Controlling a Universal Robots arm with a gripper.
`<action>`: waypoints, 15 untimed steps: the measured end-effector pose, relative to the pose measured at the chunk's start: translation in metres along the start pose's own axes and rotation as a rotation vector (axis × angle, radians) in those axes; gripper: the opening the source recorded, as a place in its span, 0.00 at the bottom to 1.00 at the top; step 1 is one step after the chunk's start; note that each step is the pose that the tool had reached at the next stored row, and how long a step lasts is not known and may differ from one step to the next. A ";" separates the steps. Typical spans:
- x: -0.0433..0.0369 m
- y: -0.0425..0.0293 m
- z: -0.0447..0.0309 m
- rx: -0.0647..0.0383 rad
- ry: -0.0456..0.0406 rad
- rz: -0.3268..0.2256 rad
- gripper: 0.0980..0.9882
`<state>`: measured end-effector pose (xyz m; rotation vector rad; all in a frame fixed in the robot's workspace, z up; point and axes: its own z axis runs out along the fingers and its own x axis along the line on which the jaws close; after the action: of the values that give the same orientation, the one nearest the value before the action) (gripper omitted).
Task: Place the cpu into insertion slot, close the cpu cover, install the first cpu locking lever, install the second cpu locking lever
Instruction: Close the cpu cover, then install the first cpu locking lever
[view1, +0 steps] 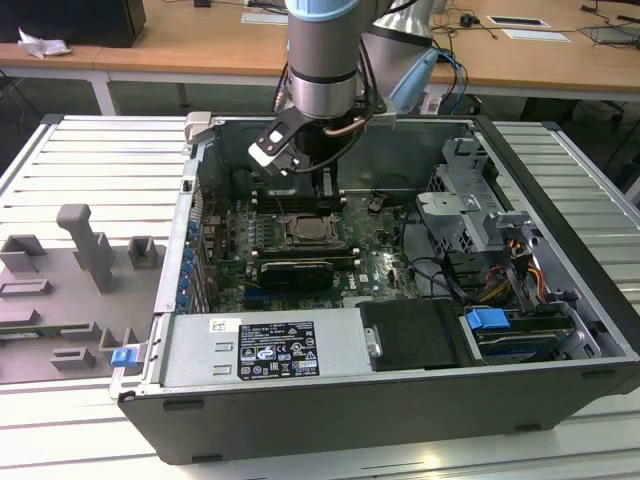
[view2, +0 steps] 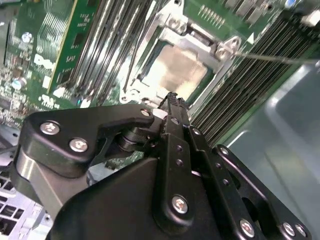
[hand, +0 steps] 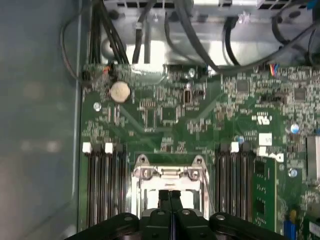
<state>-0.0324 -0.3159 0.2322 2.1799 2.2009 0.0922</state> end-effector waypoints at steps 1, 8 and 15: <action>0.0001 -0.0055 0.0000 0.000 0.0001 -0.001 0.01; 0.0002 -0.0146 -0.0005 0.000 0.0001 -0.001 0.01; 0.0002 -0.0150 -0.0029 0.000 -0.0031 -0.002 0.01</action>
<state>-0.0476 -0.3159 0.2339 2.1769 2.2009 0.0885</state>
